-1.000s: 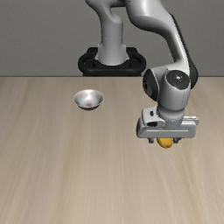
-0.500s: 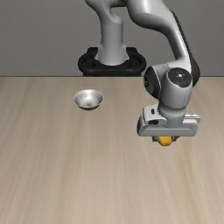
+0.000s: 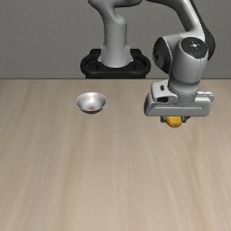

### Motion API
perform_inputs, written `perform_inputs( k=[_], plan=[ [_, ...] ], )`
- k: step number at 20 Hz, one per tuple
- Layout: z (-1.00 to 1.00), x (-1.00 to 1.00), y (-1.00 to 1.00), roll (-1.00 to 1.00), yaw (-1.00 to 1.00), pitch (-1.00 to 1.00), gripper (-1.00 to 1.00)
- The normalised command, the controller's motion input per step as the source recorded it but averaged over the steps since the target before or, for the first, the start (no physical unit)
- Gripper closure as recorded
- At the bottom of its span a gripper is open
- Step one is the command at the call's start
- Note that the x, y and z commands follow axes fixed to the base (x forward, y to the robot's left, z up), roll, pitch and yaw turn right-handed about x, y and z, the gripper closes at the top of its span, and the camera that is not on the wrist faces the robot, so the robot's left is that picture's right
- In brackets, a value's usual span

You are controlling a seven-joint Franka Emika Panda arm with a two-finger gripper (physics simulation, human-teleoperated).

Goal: Pick the mango on the table and place it on the bowl

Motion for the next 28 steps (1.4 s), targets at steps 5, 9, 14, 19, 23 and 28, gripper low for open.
perform_inputs(
  k=[5, 9, 14, 19, 23, 28],
  plan=[
    [0.0, -1.0, 0.0, 0.0, 0.0, 0.0, 1.0],
    [0.0, -1.0, 0.0, 0.0, 0.0, 0.0, 1.0],
    [0.0, -0.8, -0.2, 0.0, 0.0, 0.0, 1.0],
    [0.0, 0.0, -1.0, 0.0, 0.0, 0.0, 1.0],
    [0.0, 0.0, -1.0, 0.0, 0.0, 0.0, 1.0],
    [0.0, 0.0, -1.0, 0.0, 0.0, 0.0, 1.0]
  ],
)
